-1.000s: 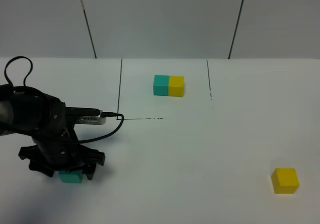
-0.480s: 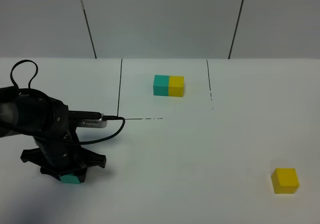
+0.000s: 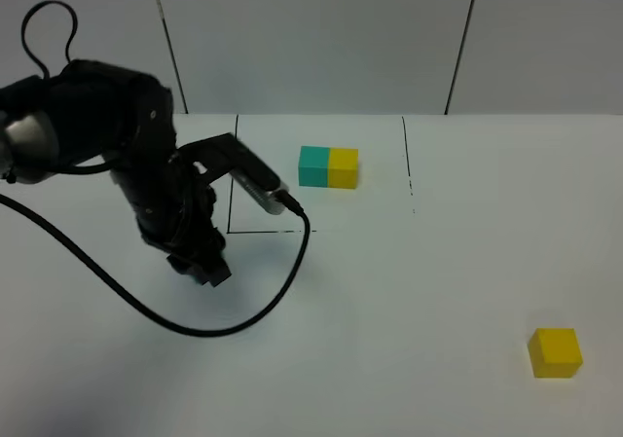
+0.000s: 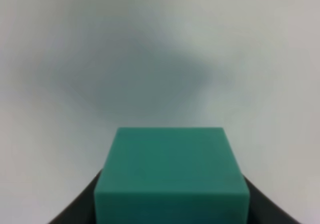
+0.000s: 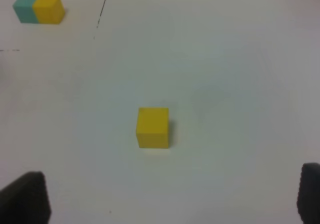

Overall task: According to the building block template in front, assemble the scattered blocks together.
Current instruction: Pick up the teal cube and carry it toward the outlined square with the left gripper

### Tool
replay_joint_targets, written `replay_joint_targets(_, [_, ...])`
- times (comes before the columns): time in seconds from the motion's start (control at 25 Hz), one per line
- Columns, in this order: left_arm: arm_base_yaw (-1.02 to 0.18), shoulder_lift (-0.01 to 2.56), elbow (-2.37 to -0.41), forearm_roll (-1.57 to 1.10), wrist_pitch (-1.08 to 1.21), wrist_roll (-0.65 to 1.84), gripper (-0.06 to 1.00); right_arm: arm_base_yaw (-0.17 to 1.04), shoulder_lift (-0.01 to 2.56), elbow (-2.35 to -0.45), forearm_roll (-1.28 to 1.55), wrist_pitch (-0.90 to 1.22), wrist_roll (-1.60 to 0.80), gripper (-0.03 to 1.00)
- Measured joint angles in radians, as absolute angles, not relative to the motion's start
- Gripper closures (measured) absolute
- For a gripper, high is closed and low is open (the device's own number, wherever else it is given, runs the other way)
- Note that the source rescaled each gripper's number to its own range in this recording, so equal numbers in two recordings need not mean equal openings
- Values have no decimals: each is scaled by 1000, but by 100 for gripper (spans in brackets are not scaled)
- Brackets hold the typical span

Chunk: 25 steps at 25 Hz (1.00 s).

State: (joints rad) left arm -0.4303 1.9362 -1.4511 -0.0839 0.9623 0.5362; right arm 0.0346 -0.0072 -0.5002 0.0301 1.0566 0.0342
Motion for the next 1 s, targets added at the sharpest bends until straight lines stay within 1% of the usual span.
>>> replay_joint_targets(0.08, [-466,1957,-1549,-98,991,641,94,35,-7,-500,30,1057,34,-3])
replay_joint_targets(0.24, [-534,2071,-1761,-95,1132,786,94,35,-7,-500,30,1057,34,-3])
replay_joint_targets(0.4, [-597,2215,-1958,-86,1188,819,94,35,-7,-500,30,1057,34,-3])
replay_joint_targets(0.6, [-694,2378,-2139,0,1191,823,94,35,-7,-500,30,1057,34,-3])
replay_joint_targets(0.8, [-766,2466,-2180,18,1191,829,94,35,-7,-500,30,1057,34,-3])
replay_joint_targets(1.0, [-783,2507,-2182,13,1191,822,94,35,-7,-500,30,1057,34,-3])
